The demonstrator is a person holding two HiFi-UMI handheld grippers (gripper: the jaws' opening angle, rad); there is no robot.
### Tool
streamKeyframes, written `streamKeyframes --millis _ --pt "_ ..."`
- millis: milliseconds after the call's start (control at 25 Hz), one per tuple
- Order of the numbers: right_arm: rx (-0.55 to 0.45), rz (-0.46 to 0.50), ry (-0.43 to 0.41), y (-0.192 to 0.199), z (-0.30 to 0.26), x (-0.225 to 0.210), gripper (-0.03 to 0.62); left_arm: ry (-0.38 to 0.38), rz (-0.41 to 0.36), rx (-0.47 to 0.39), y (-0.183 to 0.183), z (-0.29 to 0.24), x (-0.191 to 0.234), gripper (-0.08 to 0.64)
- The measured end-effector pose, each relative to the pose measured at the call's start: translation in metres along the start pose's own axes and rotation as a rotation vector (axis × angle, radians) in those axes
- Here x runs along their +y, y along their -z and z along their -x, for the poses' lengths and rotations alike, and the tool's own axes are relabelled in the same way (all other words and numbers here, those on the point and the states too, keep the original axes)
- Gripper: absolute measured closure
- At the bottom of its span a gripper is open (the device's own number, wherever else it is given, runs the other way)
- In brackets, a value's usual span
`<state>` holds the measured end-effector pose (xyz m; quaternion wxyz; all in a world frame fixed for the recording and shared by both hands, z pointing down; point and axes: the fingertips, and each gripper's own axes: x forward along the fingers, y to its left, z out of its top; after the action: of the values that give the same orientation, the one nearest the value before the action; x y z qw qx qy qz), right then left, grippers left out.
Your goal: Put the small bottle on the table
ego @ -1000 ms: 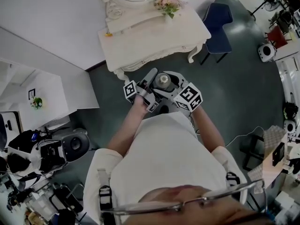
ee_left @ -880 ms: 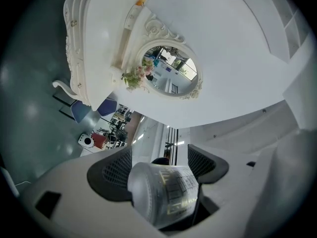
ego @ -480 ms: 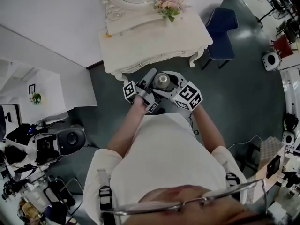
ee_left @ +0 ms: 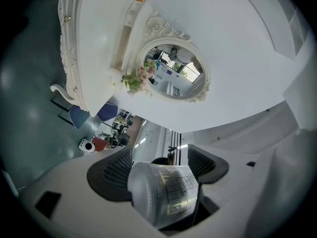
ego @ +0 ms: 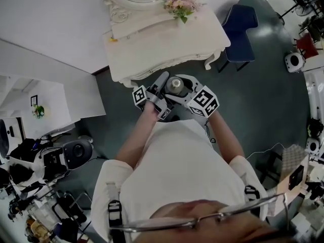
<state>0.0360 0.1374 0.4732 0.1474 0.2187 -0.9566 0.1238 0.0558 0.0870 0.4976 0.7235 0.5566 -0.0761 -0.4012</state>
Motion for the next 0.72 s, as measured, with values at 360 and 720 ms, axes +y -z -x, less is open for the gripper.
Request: streamKeyframes --millis 360,720 --pt "0.012 -0.03 0.061 -0.017 -0.031 -0.055 0.25 -0.015 0.047 0.043 -0.05 -0.039 -0.001 0.213" --pt "0.055 -0.066 0.105 -0.034 -0.084 -0.109 0.252 -0.05 0.074 0.103 -0.12 -0.068 -0.006 0.213"
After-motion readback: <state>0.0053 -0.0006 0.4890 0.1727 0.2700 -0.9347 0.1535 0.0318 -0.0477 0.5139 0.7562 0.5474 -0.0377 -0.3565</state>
